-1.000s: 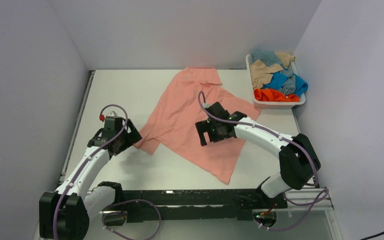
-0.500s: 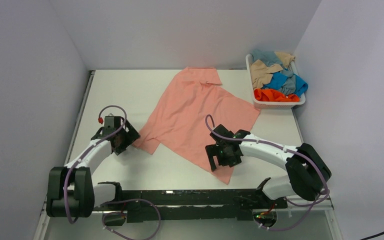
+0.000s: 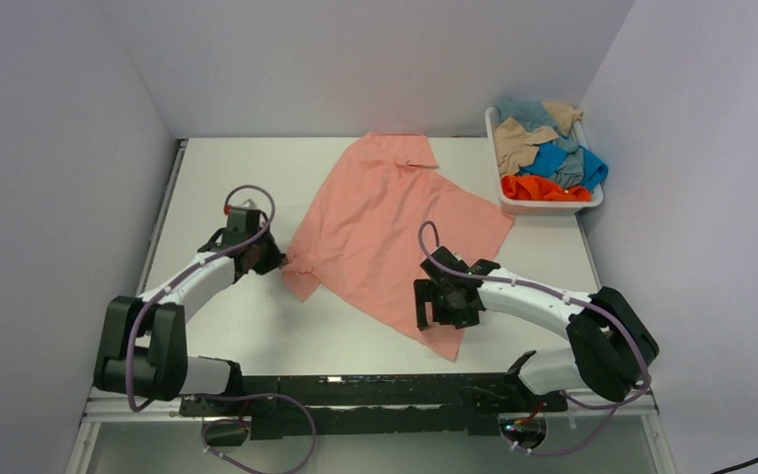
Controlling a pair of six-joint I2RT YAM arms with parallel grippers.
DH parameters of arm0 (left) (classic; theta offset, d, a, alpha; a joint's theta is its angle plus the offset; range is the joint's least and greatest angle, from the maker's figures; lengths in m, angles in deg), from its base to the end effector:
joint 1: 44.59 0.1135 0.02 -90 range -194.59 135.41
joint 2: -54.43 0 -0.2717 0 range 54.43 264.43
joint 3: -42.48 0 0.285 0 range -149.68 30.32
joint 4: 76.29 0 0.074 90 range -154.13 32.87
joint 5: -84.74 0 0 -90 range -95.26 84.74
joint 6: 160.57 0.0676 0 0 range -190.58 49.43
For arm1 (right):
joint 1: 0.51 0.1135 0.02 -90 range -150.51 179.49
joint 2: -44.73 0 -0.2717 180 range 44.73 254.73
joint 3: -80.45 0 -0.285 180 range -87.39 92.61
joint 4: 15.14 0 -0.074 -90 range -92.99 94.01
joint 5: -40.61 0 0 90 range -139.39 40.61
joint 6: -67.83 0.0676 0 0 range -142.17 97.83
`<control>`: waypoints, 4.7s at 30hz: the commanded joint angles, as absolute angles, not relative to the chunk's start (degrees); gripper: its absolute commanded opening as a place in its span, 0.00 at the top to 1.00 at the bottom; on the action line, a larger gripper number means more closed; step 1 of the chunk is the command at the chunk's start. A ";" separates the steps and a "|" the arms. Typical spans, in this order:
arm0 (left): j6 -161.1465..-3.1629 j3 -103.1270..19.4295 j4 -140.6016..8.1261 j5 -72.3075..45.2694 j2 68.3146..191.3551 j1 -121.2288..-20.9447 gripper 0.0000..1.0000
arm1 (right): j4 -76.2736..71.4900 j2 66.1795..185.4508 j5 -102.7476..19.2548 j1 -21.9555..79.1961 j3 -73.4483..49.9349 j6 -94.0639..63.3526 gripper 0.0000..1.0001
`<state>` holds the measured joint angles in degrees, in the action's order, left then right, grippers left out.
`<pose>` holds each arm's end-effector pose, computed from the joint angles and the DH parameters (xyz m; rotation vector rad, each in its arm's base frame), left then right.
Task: Fold and stack the t-shirts
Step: Flatten out the tshirt
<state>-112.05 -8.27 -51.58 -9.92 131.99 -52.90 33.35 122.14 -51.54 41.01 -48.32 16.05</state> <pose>0.2998 -0.0493 0.1396 -0.6867 2.4314 -0.4644 0.1918 0.1664 0.1164 -0.0763 2.9041 0.2088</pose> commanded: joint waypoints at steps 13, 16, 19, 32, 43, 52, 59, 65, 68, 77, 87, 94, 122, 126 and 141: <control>-103.46 -42.22 -29.31 2.42 153.15 -95.55 0.72 | 34.98 110.24 -51.88 30.68 -54.91 16.99 0.09; -103.59 -43.23 -28.86 1.56 153.08 -96.47 0.41 | 35.21 110.31 -51.74 30.32 -54.69 16.64 0.10; -103.72 -38.66 -33.29 1.26 145.21 -96.34 0.23 | 34.70 110.43 -51.03 30.24 -54.87 16.21 0.10; -109.97 -17.70 -46.55 -10.49 134.01 -87.49 0.14 | 32.96 113.37 -49.75 30.19 -54.71 14.63 0.09; -111.66 -22.63 -42.92 -7.67 145.86 -87.99 0.34 | 31.66 113.08 -49.75 30.16 -56.61 15.17 0.09; -111.36 -27.12 -37.68 -5.43 150.02 -90.12 0.44 | 30.91 112.56 -49.74 30.15 -57.94 16.12 0.09; -111.40 -30.34 -34.10 -2.47 153.28 -91.01 0.53 | 30.85 112.41 -50.21 30.12 -58.47 16.39 0.09; -112.30 -31.17 -31.62 0.14 151.78 -91.44 0.74 | 31.02 112.87 -50.45 30.17 -58.90 16.44 0.09; -112.70 -31.72 -29.57 1.61 150.79 -91.50 0.76 | 31.40 113.03 -51.07 30.17 -58.92 16.55 0.09; -111.86 -32.03 -26.68 2.65 147.86 -90.58 0.72 | 32.49 113.78 -52.75 29.97 -58.49 16.88 0.10; -111.51 -31.32 -28.89 -0.96 148.47 -89.06 1.00 | 31.79 114.50 -52.61 29.99 -57.76 16.37 0.12; -112.43 -27.88 -32.34 -1.93 142.71 -85.29 1.00 | 35.60 111.01 -55.93 31.19 -52.09 13.64 0.13; -114.55 -15.23 -28.12 20.31 129.68 -52.27 1.00 | 39.28 119.85 -55.19 29.66 -51.04 14.62 0.11; -113.13 -14.81 -28.25 17.48 128.72 -51.00 1.00 | 38.38 117.04 -53.55 24.84 -51.22 11.33 0.11; -111.79 -1.22 -33.82 0.60 113.11 -51.33 1.00 | 51.77 106.07 -51.38 24.78 -45.83 18.34 0.03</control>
<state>-111.74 -2.45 -30.14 5.51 115.14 -51.18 41.98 112.35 -53.38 24.75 -44.65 11.68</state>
